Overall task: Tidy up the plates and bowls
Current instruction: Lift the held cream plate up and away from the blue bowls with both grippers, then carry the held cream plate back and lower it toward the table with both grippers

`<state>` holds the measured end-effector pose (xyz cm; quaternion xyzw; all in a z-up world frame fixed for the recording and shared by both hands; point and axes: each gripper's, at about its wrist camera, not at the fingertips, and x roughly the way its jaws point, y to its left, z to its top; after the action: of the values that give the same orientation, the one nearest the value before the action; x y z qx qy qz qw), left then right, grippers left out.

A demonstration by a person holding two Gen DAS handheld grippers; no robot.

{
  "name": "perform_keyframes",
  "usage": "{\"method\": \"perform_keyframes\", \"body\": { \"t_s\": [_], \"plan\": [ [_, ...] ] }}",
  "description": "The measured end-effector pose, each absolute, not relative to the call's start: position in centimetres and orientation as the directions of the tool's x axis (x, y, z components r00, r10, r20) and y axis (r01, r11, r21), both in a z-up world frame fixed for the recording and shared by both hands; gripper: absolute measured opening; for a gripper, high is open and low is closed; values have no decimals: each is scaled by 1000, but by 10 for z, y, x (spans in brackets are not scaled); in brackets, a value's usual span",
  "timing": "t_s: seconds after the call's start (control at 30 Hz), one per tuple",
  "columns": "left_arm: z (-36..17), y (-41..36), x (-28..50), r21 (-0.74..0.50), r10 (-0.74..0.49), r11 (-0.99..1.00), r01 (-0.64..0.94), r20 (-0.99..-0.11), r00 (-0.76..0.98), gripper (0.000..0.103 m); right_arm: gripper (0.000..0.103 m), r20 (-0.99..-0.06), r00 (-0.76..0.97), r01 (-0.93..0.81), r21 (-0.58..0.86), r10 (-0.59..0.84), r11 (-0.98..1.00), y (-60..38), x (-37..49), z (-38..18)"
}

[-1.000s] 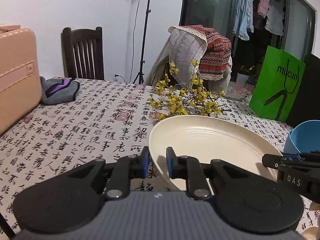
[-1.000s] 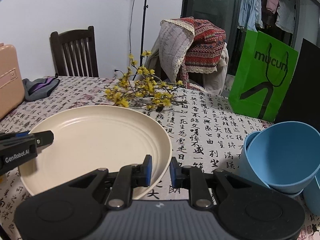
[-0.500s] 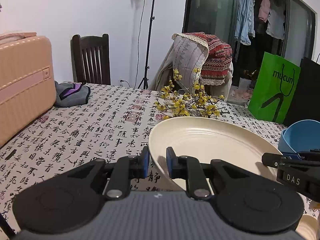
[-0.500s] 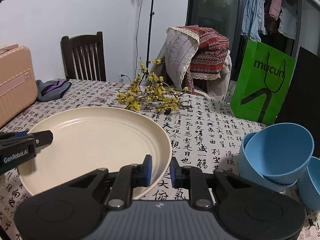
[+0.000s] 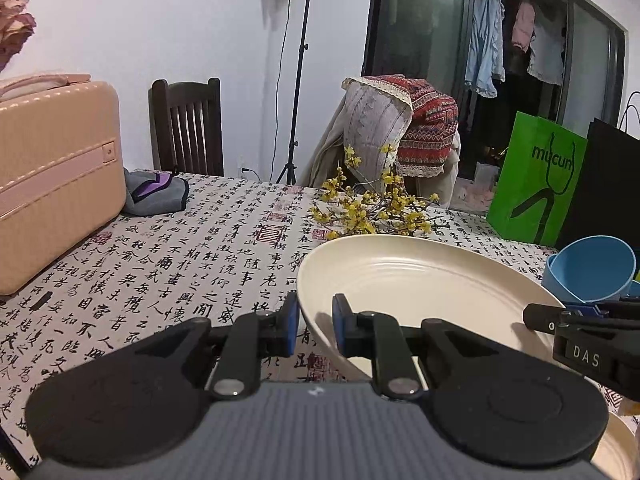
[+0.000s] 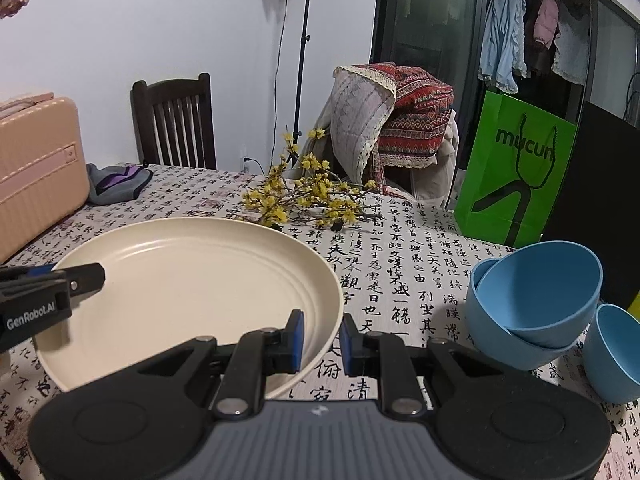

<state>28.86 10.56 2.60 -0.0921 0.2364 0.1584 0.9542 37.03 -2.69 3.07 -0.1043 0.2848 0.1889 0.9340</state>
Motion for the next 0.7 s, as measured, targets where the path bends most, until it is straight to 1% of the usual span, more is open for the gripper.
{"method": "perform_keyframes", "body": {
  "t_s": [0.7],
  "plan": [
    [40, 84, 241, -98, 243, 944, -315, -437, 866, 18, 18, -537, 792, -386, -67, 293, 920, -51, 316, 41]
  ]
}}
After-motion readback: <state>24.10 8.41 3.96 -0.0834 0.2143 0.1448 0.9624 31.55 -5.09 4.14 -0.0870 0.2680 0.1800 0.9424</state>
